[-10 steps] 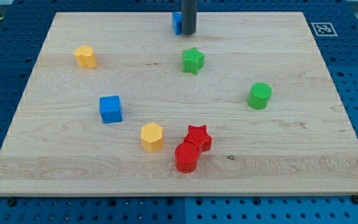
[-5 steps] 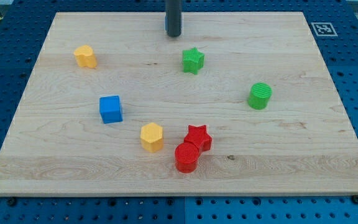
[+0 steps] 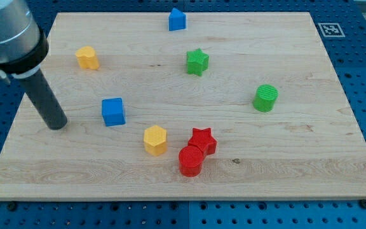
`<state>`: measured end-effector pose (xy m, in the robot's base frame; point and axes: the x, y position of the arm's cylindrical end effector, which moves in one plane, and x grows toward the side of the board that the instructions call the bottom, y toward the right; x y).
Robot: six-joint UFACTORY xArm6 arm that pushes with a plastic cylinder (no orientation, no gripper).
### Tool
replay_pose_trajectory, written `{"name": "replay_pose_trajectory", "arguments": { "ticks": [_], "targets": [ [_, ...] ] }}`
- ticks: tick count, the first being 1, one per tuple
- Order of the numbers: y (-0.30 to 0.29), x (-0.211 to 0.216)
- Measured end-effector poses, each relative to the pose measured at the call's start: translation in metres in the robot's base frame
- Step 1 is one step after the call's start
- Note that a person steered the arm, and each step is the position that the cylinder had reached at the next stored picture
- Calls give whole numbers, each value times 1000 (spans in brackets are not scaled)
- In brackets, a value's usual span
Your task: Move blue cube to the center
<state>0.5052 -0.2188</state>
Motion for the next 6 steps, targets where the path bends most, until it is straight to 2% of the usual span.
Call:
{"name": "replay_pose_trajectory", "arguments": {
  "ticks": [1,3,6],
  "targets": [
    [1,0],
    [77,-5],
    [126,-24]
  ]
}}
